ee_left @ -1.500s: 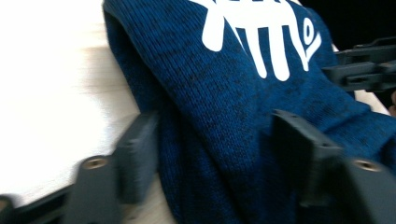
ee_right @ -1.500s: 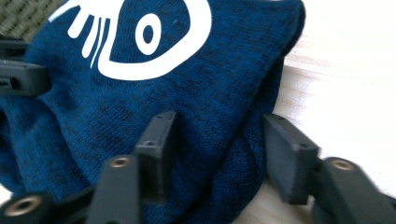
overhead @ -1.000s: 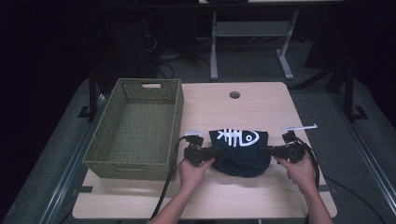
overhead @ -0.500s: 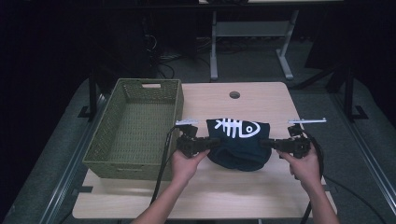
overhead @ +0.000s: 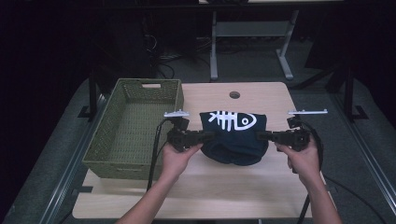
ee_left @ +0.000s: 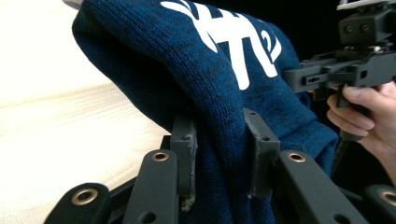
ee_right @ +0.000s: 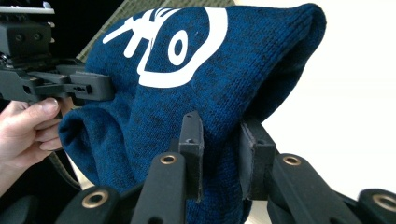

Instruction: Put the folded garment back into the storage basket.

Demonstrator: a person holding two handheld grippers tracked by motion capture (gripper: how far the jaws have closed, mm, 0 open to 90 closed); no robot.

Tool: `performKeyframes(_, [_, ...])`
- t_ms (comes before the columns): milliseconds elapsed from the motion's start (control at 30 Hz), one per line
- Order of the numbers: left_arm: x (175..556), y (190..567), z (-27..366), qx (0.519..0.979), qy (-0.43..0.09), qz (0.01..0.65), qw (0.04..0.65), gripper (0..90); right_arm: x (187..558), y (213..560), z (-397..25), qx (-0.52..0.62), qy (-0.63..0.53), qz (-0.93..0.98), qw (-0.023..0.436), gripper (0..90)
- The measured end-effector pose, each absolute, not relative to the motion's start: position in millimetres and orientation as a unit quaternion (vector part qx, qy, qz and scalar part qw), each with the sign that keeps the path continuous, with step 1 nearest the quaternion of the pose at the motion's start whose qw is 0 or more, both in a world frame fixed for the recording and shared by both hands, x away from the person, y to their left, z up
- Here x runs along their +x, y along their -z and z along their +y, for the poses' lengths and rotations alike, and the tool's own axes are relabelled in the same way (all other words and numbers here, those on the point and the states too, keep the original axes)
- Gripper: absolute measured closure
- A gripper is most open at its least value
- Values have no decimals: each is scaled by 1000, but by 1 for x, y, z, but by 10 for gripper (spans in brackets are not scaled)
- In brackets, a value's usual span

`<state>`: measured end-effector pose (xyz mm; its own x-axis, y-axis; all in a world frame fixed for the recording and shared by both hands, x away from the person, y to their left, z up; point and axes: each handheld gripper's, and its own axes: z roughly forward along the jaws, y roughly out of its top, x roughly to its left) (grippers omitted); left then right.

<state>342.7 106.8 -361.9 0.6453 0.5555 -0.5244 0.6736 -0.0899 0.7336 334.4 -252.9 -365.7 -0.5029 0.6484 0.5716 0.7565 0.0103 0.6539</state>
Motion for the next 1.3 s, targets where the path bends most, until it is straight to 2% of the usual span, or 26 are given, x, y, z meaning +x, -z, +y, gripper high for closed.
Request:
performKeyframes(600, [347,326,150,725,67,418,543,697,339,320,-219,-466,510,-721,56,737])
performKeyframes(1300, [351,300,212,719,53,430,543,696,360,301,-159,-436,518,-732,74,737])
